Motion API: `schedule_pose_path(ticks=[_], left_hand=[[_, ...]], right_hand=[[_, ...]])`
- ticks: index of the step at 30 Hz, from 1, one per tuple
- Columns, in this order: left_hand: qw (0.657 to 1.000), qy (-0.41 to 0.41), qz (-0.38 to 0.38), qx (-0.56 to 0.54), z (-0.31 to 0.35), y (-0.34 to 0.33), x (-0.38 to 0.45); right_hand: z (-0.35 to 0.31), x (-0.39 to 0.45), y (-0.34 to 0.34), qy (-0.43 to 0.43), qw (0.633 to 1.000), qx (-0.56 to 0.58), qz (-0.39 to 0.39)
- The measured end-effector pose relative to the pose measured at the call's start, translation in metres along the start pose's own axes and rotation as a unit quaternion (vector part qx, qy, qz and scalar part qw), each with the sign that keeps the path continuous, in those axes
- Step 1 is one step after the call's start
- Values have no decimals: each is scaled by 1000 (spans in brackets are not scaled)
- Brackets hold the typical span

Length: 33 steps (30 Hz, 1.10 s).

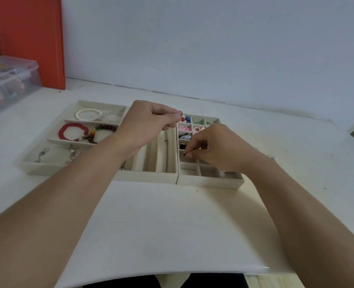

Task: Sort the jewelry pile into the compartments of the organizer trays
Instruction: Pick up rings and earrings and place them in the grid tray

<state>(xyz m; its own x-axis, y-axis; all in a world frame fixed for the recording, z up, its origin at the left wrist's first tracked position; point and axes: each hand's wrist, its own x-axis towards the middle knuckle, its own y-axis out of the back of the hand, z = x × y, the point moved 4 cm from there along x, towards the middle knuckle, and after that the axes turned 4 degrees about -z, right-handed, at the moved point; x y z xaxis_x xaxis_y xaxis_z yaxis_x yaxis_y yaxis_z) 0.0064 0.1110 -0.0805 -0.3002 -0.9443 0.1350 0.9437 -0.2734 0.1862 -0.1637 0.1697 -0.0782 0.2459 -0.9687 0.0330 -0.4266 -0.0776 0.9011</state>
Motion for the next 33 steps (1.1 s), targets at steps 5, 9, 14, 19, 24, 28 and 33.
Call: schedule_pose_path(ticks=[5, 9, 14, 19, 24, 28, 33], left_hand=[[1000, 0, 2, -9, 0, 0, 0], [1000, 0, 3, -9, -1, 0, -1], [1000, -3, -2, -6, -1, 0, 0], [1000, 0, -6, -4, -4, -2, 1], [1000, 0, -12, -1, -4, -3, 0], [1000, -2, -13, 3, -5, -4, 0], [1000, -8, -13, 8, -5, -4, 1]], right_hand=[[-3, 0, -5, 0, 999, -12, -41], [-7, 2, -11, 10, 996, -71, -57], [-12, 1, -13, 7, 991, -120, -61], [-10, 4, -14, -9, 990, -136, -33], [-7, 4, -13, -38, 991, -125, -11], [-5, 4, -14, -54, 992, -110, -3], [-6, 3, -13, -69, 993, -100, 12]])
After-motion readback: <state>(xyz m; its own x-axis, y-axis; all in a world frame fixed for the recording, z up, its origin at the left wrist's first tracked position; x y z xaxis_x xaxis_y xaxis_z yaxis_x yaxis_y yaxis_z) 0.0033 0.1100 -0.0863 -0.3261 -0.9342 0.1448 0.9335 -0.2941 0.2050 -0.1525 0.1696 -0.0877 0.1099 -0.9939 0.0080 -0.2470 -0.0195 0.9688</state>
